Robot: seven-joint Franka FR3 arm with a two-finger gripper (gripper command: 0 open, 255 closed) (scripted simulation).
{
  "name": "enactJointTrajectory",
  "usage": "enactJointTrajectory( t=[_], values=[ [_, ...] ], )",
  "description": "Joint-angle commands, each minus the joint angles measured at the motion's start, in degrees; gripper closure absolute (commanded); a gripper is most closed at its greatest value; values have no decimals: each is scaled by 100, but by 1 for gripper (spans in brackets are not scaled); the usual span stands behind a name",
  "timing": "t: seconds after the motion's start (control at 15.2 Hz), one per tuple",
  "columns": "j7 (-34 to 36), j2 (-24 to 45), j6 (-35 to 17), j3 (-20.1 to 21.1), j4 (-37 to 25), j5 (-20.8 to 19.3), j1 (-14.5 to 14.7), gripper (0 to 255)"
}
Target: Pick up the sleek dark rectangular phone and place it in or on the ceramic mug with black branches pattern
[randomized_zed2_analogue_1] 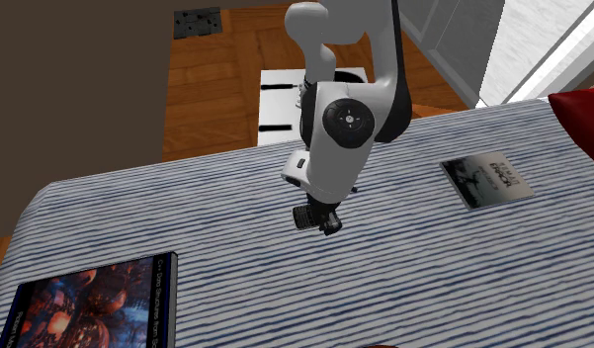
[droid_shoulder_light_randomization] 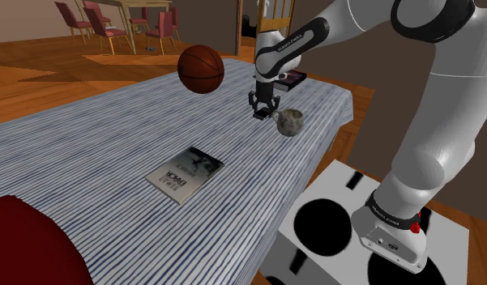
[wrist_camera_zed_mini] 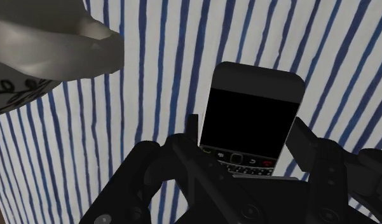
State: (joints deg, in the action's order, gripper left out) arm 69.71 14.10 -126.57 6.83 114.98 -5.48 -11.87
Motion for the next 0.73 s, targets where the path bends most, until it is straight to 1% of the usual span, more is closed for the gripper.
enactJointTrajectory(
  t=[0.0, 0.46, 0.66],
  values=[
    [0, 4, 2, -1, 6, 0, 0, 255],
    [0, 7, 1, -1, 5, -1, -1, 255],
    [-26, -116, 203, 7, -77, 28, -6, 255]
  ],
)
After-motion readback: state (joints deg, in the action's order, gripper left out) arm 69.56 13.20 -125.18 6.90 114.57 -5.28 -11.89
